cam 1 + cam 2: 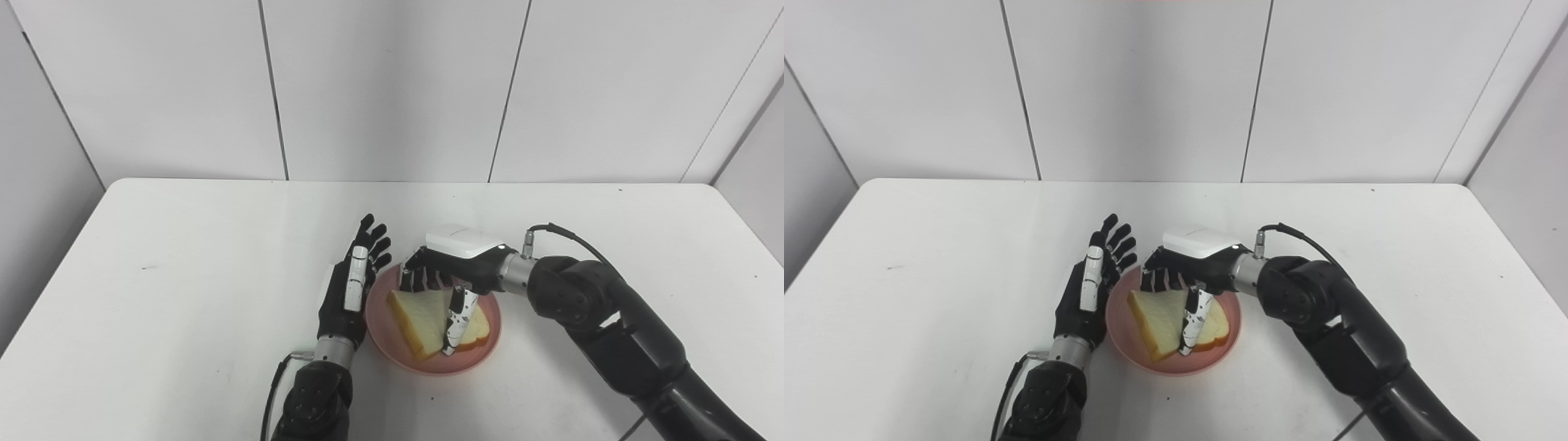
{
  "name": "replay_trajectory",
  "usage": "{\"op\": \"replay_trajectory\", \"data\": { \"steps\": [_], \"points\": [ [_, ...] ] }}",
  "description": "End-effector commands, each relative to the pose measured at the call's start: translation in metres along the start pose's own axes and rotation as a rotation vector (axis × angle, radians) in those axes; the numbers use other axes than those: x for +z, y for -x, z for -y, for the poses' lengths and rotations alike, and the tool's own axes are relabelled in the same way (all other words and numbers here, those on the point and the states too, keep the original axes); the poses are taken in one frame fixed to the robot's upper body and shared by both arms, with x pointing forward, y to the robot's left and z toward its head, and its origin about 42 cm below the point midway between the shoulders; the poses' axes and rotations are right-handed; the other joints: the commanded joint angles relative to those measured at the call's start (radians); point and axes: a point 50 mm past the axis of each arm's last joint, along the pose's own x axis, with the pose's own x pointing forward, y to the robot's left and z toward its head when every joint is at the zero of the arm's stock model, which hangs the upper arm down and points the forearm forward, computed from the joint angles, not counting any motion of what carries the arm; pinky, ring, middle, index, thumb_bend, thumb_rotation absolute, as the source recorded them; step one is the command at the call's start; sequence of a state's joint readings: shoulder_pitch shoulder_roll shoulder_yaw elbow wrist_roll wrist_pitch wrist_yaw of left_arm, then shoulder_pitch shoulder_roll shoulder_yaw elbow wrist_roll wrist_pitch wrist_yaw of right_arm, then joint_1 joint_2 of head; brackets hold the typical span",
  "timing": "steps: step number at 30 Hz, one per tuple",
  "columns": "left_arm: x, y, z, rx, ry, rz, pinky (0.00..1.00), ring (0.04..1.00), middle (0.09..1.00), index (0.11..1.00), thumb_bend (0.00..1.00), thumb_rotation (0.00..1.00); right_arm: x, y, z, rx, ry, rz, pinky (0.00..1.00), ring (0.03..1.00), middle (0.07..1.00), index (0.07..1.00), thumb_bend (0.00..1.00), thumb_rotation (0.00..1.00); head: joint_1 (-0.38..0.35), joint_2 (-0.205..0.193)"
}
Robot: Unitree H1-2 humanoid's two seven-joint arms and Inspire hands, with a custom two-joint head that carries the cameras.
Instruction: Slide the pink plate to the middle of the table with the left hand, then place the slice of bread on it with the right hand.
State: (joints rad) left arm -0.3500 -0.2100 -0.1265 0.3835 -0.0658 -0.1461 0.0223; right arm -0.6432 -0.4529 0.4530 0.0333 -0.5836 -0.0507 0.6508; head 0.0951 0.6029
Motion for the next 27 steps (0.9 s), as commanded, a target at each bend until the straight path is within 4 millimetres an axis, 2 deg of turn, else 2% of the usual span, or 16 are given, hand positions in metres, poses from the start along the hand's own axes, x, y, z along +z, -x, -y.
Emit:
{"op": "replay_trajectory", "data": {
  "steps": [1, 2, 4, 5, 6, 7, 8, 9, 13, 15, 17, 23, 27],
  "points": [
    [0.005, -0.004, 0.022, -0.008, 0.048, 0.04, 0.9, 0.906, 0.921, 0.939, 0.64, 1.0, 0.008, 0.002, 0.026, -0.083, 0.098, 0.049, 0.43, 0.446, 0.521, 0.485, 0.52, 0.0, -0.002, -0.001],
    [0.005, -0.004, 0.022, -0.007, 0.049, 0.039, 0.91, 0.906, 0.919, 0.938, 0.65, 1.0, 0.009, 0.002, 0.025, -0.088, 0.108, 0.055, 0.45, 0.501, 0.511, 0.483, 0.52, 0.0, -0.004, 0.001],
    [0.005, -0.005, 0.021, -0.007, 0.051, 0.041, 0.92, 0.91, 0.919, 0.937, 0.65, 1.0, 0.009, 0.003, 0.023, -0.097, 0.128, 0.064, 0.48, 0.548, 0.511, 0.479, 0.53, 0.01, -0.004, 0.001],
    [0.005, -0.005, 0.021, -0.007, 0.049, 0.042, 0.92, 0.915, 0.921, 0.934, 0.65, 1.0, 0.01, 0.004, 0.022, -0.099, 0.135, 0.066, 0.51, 0.587, 0.598, 0.489, 0.52, 0.1, -0.004, 0.001],
    [0.005, -0.005, 0.021, -0.008, 0.046, 0.044, 0.91, 0.918, 0.922, 0.933, 0.65, 1.0, 0.01, 0.004, 0.022, -0.098, 0.14, 0.066, 0.52, 0.613, 0.642, 0.493, 0.52, 0.13, -0.005, 0.002],
    [0.005, -0.004, 0.021, -0.009, 0.043, 0.044, 0.9, 0.924, 0.926, 0.933, 0.66, 1.0, 0.011, 0.004, 0.021, -0.097, 0.143, 0.066, 0.55, 0.656, 0.7, 0.64, 0.72, 0.32, -0.005, 0.002],
    [0.005, -0.004, 0.021, -0.01, 0.04, 0.046, 0.9, 0.924, 0.926, 0.933, 0.66, 1.0, 0.011, 0.005, 0.021, -0.097, 0.147, 0.067, 0.55, 0.66, 0.705, 0.654, 0.74, 0.34, -0.008, 0.003],
    [0.005, -0.004, 0.021, -0.013, 0.038, 0.047, 0.89, 0.926, 0.932, 0.935, 0.66, 1.0, 0.013, 0.006, 0.021, -0.096, 0.15, 0.069, 0.57, 0.693, 0.739, 0.707, 0.79, 0.43, -0.008, 0.003],
    [0.006, -0.004, 0.02, -0.021, 0.051, 0.045, 0.89, 0.935, 0.946, 0.946, 0.66, 1.0, 0.017, 0.012, 0.025, -0.056, 0.183, 0.058, 0.67, 0.781, 0.817, 0.801, 0.88, 0.61, -0.01, 0.003],
    [0.006, -0.004, 0.02, -0.023, 0.059, 0.042, 0.91, 0.935, 0.943, 0.948, 0.65, 1.0, 0.018, 0.015, 0.028, -0.015, 0.173, 0.046, 0.75, 0.839, 0.858, 0.843, 0.96, 0.6, -0.01, 0.003],
    [0.006, -0.004, 0.02, -0.019, 0.059, 0.041, 0.92, 0.934, 0.94, 0.948, 0.65, 1.0, 0.019, 0.018, 0.029, 0.009, 0.158, 0.038, 0.76, 0.85, 0.865, 0.852, 0.99, 0.59, -0.01, 0.004],
    [0.007, -0.004, 0.019, -0.013, 0.052, 0.035, 0.9, 0.929, 0.932, 0.947, 0.66, 1.0, 0.021, 0.028, 0.031, 0.03, 0.161, 0.012, 0.84, 0.89, 0.897, 0.888, 1.0, 0.54, -0.011, 0.002],
    [0.006, -0.003, 0.018, -0.012, 0.052, 0.036, 0.9, 0.919, 0.93, 0.946, 0.66, 1.0, 0.021, 0.035, 0.035, 0.025, 0.156, -0.001, 0.86, 0.895, 0.901, 0.894, 1.0, 0.52, -0.014, 0.0]
  ]
}}
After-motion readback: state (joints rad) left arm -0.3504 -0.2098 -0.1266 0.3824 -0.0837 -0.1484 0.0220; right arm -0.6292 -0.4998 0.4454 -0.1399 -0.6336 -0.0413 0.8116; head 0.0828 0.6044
